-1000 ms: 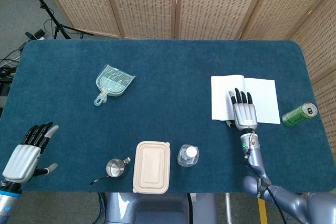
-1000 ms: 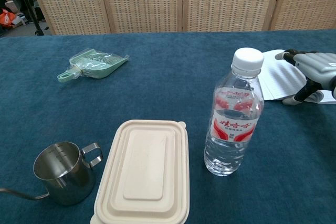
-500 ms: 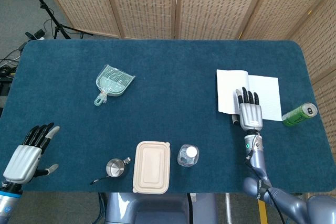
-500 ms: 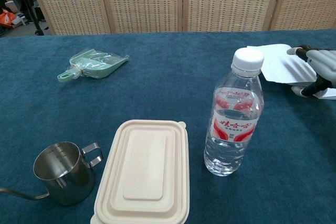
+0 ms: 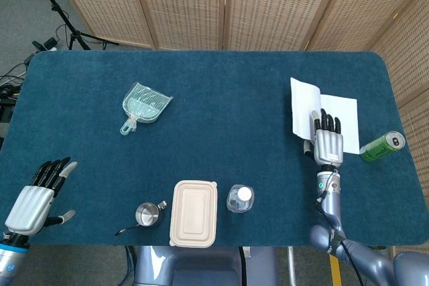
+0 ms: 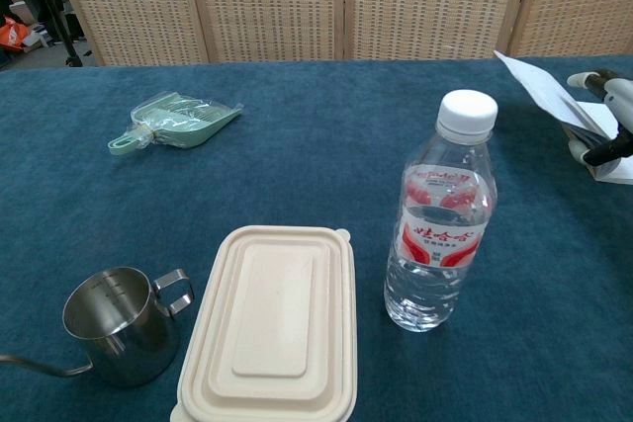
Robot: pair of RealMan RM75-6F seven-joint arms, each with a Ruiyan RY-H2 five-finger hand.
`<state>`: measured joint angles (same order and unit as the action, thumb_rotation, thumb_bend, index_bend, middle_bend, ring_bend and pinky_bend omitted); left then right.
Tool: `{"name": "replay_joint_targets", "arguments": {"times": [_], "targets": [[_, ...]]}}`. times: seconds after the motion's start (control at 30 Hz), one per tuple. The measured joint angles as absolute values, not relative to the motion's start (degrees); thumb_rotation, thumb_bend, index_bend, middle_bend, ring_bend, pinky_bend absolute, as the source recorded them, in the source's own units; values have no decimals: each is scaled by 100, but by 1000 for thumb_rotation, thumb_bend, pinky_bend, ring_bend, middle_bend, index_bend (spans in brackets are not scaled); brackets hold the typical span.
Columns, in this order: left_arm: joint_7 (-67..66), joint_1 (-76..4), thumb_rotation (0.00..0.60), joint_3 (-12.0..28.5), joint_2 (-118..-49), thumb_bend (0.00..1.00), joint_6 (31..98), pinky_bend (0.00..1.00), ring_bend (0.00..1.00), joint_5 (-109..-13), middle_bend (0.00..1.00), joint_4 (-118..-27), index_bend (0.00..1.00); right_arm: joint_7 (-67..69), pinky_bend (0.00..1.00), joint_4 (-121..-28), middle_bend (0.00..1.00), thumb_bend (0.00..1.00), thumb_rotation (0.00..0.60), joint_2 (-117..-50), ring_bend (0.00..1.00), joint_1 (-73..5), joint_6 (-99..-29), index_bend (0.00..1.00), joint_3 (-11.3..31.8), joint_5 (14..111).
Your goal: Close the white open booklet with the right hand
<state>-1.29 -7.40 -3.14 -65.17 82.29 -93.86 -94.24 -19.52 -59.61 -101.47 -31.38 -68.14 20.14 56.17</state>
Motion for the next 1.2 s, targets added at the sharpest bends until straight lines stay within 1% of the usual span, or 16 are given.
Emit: {"name": "replay_joint_targets", "arguments": {"times": [0.23,0.5,0.7,0.93,1.2], "targets": [[-119,-740,600,-317,-6519,101,8238,0,0,-9398,0,-9419,0,-1916,0,-5934,0,524,600,-10221,0,-3111,-7090,0,2275,5464],[-125,-735,600,-322,-6517,102,8255,0,0,-9413,0,-9432,0,-2007,0,-5940,0,540,600,-10300,0,-3110,-7573,0,2540,5389],[-111,-730,600,-320,-6508,101,8274,0,0,-9420,0,-9433,0,-2066,0,-5940,0,540,600,-10289,0,-3078,-7705,0,2666,5299],[-98,-725,600,-311,-6500,101,8297,0,0,-9417,0,-9436,0,-2058,0,-6051,0,542,600,-10193,0,-3000,-7810,0,2667,5339],[-92,-722,600,-290,-6491,102,8306,0,0,-9382,0,-9425,0,-1981,0,-6627,0,466,600,-9859,0,-2805,-7972,0,2468,5665]]}}
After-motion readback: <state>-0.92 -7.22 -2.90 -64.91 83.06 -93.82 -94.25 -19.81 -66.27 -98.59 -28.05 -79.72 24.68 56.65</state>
